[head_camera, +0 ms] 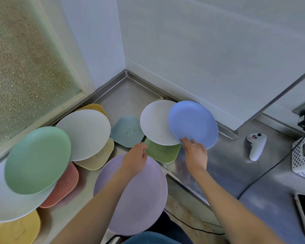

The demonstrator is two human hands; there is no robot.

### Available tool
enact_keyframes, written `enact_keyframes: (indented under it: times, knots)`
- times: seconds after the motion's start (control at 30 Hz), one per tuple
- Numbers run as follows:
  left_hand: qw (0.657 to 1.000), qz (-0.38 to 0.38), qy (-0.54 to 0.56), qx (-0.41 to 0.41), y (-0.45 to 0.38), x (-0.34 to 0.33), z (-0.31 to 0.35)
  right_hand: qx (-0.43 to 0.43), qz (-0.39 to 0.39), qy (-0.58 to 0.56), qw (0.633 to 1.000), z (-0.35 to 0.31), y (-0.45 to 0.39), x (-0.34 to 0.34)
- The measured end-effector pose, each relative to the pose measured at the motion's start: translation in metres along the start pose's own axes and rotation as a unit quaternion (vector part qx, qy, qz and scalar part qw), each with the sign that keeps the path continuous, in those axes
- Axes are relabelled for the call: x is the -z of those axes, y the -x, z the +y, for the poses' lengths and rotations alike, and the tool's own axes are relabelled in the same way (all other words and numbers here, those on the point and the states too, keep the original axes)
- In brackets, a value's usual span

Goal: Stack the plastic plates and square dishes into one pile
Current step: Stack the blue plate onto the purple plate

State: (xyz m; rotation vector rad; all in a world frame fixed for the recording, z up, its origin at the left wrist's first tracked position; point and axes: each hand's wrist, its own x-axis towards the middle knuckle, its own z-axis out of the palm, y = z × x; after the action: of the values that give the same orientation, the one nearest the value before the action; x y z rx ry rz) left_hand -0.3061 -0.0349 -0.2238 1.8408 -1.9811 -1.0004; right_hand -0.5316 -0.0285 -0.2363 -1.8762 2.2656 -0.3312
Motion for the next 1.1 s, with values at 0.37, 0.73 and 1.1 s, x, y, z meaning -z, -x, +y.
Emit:
enact_keyframes:
  times: [0.37,0.73,1.1]
  knots:
    - [0.954,0.023,0.275,0.121,-0.015,0.01,0.03,0.133,0.098,-0.026,0.986,-0.028,0.026,0.016]
    - [0.881,0.287,0.33,0.181,0.044,0.048,-0.018,0.394,0.047,0.008,0.918,-0.074,0.09,0.007]
    - [0.908,0.192,0.318,0.194,0.126,0.042,-0.082,-0.008,-0.143,-0.128,0.981,-0.075,0.131,-0.011]
